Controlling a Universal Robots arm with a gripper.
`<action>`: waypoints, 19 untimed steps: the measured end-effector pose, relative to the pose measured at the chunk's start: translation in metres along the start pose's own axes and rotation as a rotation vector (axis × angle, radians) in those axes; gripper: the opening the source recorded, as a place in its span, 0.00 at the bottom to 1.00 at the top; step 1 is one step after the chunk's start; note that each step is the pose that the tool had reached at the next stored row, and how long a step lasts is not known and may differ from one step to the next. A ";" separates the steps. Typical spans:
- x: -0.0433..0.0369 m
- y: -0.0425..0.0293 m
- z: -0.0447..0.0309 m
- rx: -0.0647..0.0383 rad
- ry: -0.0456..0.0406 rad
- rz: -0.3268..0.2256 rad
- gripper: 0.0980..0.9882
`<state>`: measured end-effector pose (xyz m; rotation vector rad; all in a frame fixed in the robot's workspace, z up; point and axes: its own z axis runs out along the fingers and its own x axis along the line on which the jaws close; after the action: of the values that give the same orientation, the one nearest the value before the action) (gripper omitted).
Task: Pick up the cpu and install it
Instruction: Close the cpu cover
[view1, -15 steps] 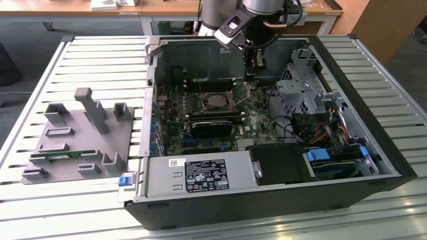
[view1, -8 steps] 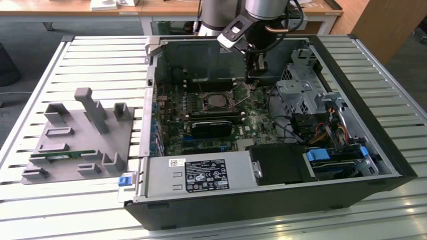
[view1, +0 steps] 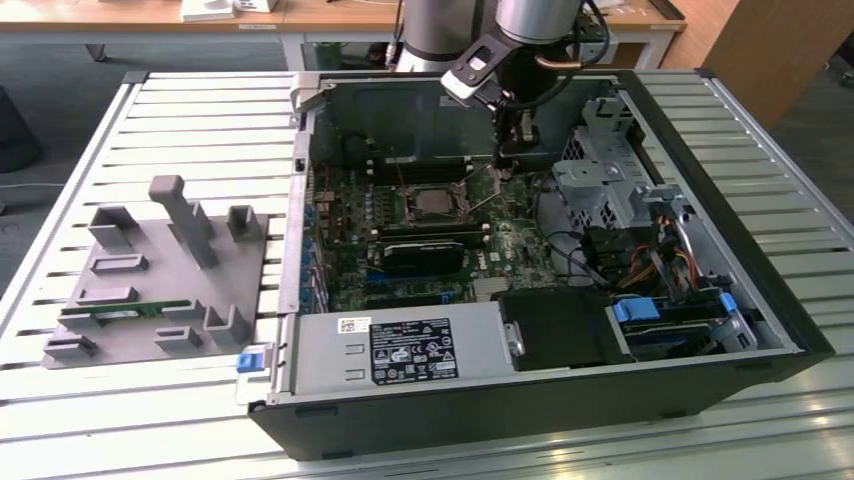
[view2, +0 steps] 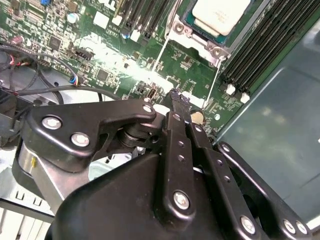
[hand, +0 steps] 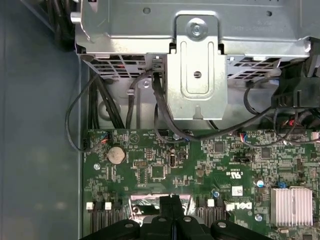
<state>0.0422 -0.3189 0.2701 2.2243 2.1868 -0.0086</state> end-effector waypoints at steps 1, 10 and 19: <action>0.0005 0.0010 0.0011 0.000 -0.0002 0.000 0.01; 0.0048 0.0109 0.0102 0.002 -0.0004 0.000 0.01; 0.0070 0.0182 0.0199 0.003 -0.0022 0.000 0.01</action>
<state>0.0608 -0.3126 0.2503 2.2246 2.1873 -0.0144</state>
